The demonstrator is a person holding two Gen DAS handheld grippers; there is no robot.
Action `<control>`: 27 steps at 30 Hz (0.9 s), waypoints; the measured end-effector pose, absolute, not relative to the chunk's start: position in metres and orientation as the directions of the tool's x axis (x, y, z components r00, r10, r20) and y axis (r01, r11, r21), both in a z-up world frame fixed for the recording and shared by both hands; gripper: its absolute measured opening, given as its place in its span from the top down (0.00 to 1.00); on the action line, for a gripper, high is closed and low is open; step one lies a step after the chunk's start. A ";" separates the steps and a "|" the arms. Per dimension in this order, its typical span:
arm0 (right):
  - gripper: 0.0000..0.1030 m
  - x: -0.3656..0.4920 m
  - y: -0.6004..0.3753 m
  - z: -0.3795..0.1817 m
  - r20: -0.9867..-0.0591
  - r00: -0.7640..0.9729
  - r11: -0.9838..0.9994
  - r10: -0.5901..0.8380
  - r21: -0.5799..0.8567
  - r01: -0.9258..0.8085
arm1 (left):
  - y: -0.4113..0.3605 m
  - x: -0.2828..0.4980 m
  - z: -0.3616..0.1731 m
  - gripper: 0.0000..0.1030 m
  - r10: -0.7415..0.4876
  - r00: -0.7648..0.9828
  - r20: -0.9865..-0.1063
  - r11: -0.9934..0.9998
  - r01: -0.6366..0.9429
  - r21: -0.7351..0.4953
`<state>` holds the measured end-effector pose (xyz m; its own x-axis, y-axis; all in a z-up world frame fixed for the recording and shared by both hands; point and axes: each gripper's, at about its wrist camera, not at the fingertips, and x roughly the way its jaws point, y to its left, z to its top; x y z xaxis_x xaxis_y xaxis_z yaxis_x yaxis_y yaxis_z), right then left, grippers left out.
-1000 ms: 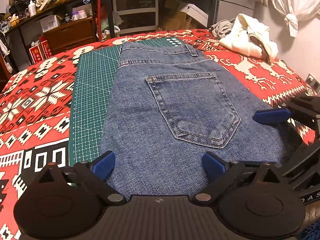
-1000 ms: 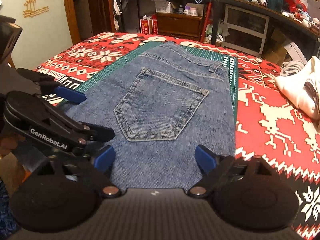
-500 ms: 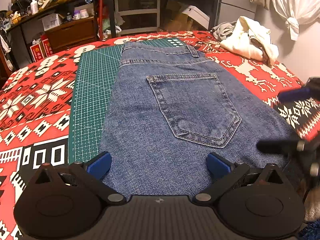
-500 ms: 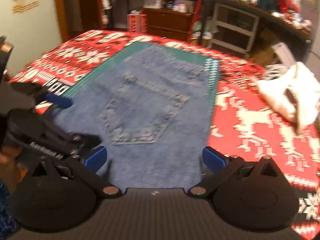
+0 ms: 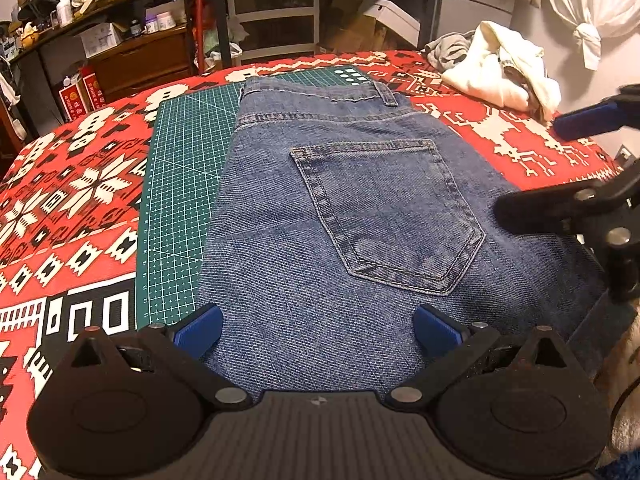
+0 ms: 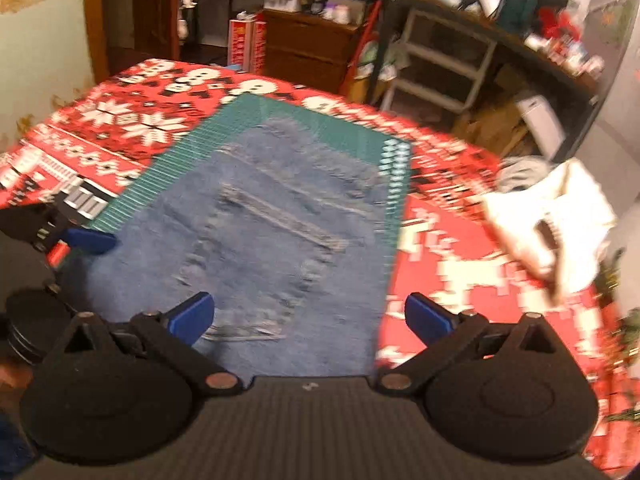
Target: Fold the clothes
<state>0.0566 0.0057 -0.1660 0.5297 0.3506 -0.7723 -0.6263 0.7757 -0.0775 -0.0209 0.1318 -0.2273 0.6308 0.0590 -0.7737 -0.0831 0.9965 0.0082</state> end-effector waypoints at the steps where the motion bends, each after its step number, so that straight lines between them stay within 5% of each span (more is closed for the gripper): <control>1: 0.00 0.060 0.008 -0.168 -0.780 0.506 0.777 0.368 -0.042 -0.629 | 0.132 -0.022 -0.228 0.00 0.061 0.635 -0.770 0.996 -0.084 0.009; 10: 0.00 0.097 0.019 -0.209 -0.888 0.377 0.847 0.265 0.027 -0.531 | 0.132 -0.023 -0.228 0.00 0.062 0.647 -0.760 0.996 -0.086 0.008; 27: 0.00 0.093 0.015 -0.226 -0.875 0.398 0.853 0.275 0.032 -0.521 | 0.135 -0.006 -0.223 0.00 0.037 0.543 -0.839 0.998 -0.059 0.006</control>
